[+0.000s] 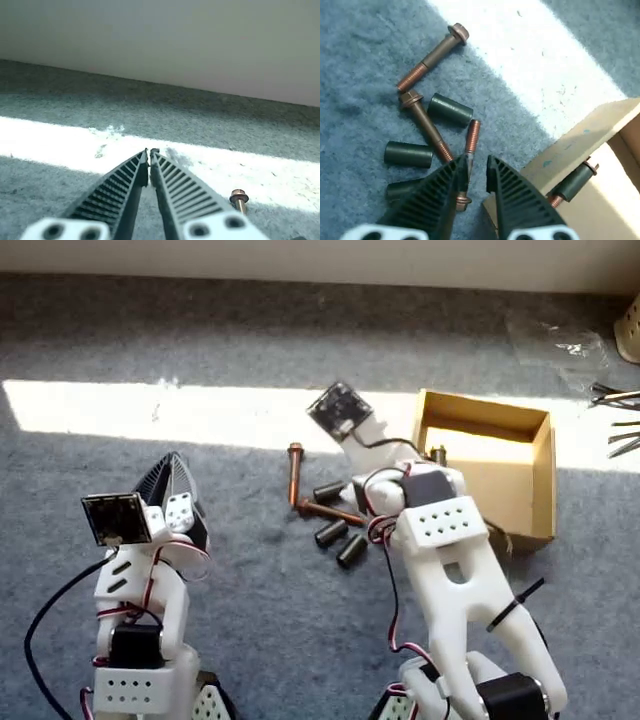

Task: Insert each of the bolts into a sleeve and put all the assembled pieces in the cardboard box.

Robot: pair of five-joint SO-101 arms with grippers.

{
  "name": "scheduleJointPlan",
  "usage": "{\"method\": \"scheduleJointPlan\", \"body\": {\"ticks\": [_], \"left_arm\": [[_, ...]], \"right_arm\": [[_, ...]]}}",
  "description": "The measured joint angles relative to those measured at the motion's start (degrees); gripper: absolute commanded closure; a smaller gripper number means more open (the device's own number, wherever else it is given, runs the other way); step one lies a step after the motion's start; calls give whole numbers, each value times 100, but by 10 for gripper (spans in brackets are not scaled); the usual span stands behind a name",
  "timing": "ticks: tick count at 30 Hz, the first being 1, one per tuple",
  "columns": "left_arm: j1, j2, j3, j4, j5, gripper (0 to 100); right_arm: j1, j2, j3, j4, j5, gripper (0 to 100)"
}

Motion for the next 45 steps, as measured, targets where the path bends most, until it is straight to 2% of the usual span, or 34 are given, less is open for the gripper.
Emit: {"method": "scheduleJointPlan", "body": {"ticks": [10, 15, 19, 26, 28, 32, 34, 36, 40, 45], "left_arm": [[-299, 0, 0, 0, 0, 969], [-738, 0, 0, 0, 0, 969], [-809, 0, 0, 0, 0, 969], [-809, 0, 0, 0, 0, 968], [-853, 0, 0, -18, 0, 968], [-844, 0, 0, -18, 0, 966], [-844, 0, 0, -18, 0, 966], [-844, 0, 0, -18, 0, 967], [-844, 0, 0, -18, 0, 967], [-844, 0, 0, -18, 0, 967]], "right_arm": [[-53, 0, 738, -1556, 1714, 949], [-404, 132, 879, -2040, 2330, 949], [-466, 782, 809, -2084, 2022, 948], [-580, 1398, 501, -2057, 844, 948], [-677, 1398, 396, -1723, 484, 950], [-923, 1371, -26, -949, -651, 950], [-941, 1371, -229, -756, -1345, 950], [-923, 1371, -360, -721, -1714, 950], [-941, 1451, -431, -721, -1424, 950], [-721, 1890, -554, -721, 308, 949]]}}
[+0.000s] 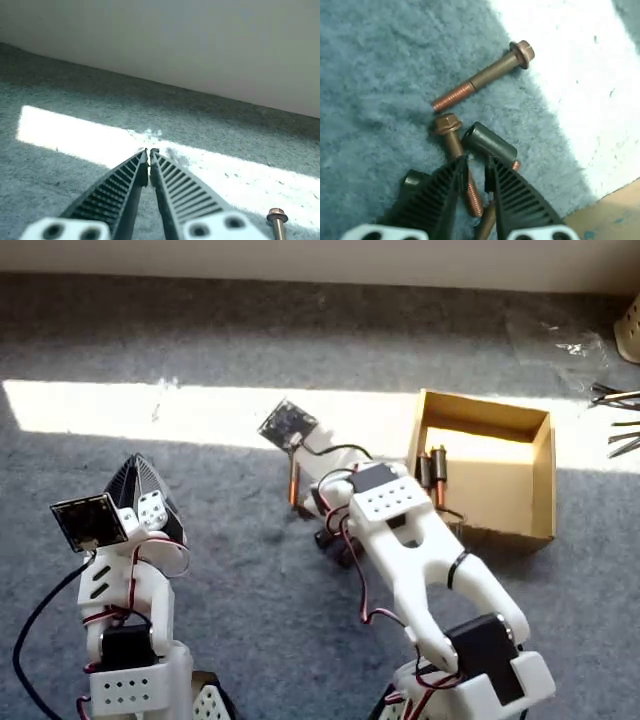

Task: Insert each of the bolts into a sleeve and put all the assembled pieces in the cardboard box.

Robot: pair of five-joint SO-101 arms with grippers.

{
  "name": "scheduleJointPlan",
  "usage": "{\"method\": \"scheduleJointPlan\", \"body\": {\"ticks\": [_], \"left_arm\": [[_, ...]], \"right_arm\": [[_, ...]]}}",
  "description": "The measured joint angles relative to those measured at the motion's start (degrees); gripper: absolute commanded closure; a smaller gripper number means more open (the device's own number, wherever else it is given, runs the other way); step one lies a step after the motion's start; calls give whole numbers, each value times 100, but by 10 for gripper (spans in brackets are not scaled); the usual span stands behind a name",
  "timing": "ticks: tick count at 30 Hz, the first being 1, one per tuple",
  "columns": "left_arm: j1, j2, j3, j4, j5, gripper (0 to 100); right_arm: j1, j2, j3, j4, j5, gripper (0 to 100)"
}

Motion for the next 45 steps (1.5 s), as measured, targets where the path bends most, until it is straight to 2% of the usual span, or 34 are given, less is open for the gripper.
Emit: {"method": "scheduleJointPlan", "body": {"ticks": [6, 12, 25, 30, 42, 45], "left_arm": [[0, 0, 0, 0, 0, 966], [0, 0, 0, 0, 0, 966], [0, 0, 0, 0, 0, 966], [0, 0, 44, -202, 0, 966], [-9, 0, 62, -387, 0, 966], [-9, 0, 62, -387, 0, 966]], "right_arm": [[70, 492, -193, 0, 2163, 947], [88, 756, -501, 0, 2954, 946], [88, 1486, -1011, -26, 3842, 944], [79, 1670, -1055, -26, 3895, 875], [97, 1776, -1037, -26, 3886, 877], [97, 1776, -1037, -26, 3886, 916]]}}
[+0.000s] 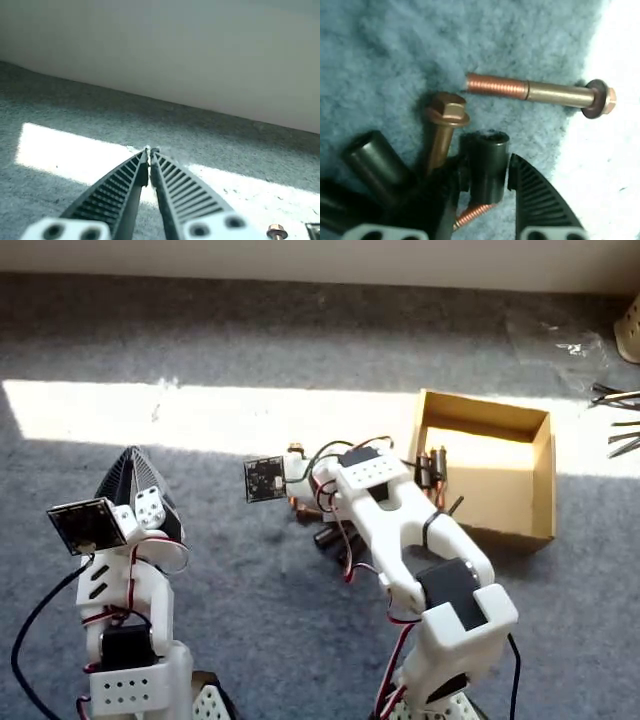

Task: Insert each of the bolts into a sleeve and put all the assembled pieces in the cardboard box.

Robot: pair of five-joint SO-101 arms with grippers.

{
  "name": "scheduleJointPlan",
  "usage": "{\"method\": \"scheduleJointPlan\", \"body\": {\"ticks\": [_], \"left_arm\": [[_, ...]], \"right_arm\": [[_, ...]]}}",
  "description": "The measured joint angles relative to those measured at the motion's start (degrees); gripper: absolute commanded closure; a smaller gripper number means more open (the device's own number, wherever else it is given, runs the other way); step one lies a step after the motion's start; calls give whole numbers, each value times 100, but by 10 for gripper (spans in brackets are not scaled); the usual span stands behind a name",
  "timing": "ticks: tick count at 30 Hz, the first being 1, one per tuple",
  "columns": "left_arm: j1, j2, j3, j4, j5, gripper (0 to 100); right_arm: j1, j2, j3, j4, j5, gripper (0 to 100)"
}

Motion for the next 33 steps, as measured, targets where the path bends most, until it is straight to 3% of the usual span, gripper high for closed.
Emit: {"method": "scheduleJointPlan", "body": {"ticks": [4, 10, 20, 33], "left_arm": [[0, 0, 0, 0, 0, 966], [0, 0, 0, 0, 0, 966], [0, 0, 0, 0, 0, 966], [0, 0, 0, 0, 0, 966]], "right_arm": [[9, 0, 0, -26, 0, 990], [9, 0, 0, -62, -53, 994], [9, -79, 9, -809, -2022, 994], [0, -2127, 53, -413, -3490, 994]]}}
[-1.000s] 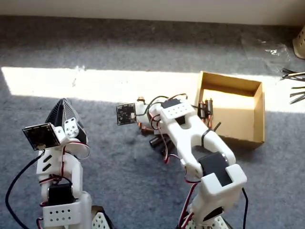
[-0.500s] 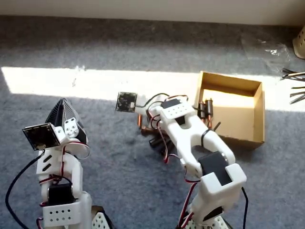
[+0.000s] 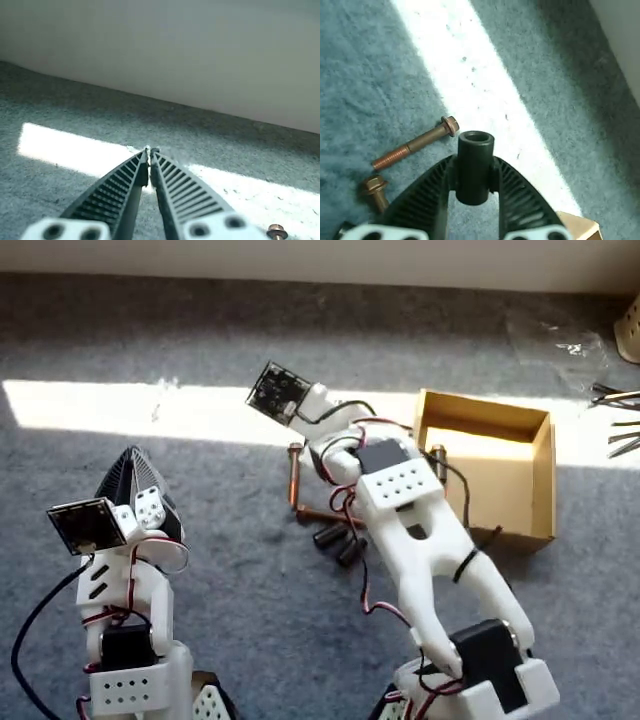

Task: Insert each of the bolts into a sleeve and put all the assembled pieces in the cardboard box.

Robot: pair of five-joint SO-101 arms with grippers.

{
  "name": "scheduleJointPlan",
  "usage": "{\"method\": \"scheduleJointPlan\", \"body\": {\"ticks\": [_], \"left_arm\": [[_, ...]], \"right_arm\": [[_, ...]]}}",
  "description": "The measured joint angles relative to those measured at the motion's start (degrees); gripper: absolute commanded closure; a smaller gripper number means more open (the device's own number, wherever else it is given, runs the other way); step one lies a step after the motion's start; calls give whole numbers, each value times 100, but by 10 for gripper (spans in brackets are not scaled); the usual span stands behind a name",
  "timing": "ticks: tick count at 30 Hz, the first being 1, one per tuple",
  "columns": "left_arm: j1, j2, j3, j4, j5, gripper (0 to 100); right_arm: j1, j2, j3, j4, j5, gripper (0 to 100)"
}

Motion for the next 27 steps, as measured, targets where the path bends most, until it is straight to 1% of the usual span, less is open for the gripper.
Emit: {"method": "scheduleJointPlan", "body": {"ticks": [4, 8, 10, 15, 19, 22, 25, 27], "left_arm": [[0, 0, 0, 0, 0, 966], [0, 0, 0, 0, -44, 968], [18, 0, 0, 0, -290, 969], [422, 0, 0, 0, -949, 969], [545, 0, 0, 0, -1090, 969], [615, 0, -105, 404, -1081, 969], [818, 0, -431, 985, -1116, 969], [897, 0, -642, 1213, -1125, 969]], "right_arm": [[0, -633, 53, 747, -545, 994], [0, -1143, 53, 1310, -1363, 994], [0, -1389, 53, 1538, -1758, 994], [0, -2040, 53, 2224, -2435, 994], [0, -2593, 53, 2822, -2848, 994], [0, -3024, 53, 3174, -3059, 994], [0, -3411, 53, 3446, -3103, 994], [18, -3631, 53, 3613, -3103, 994]]}}
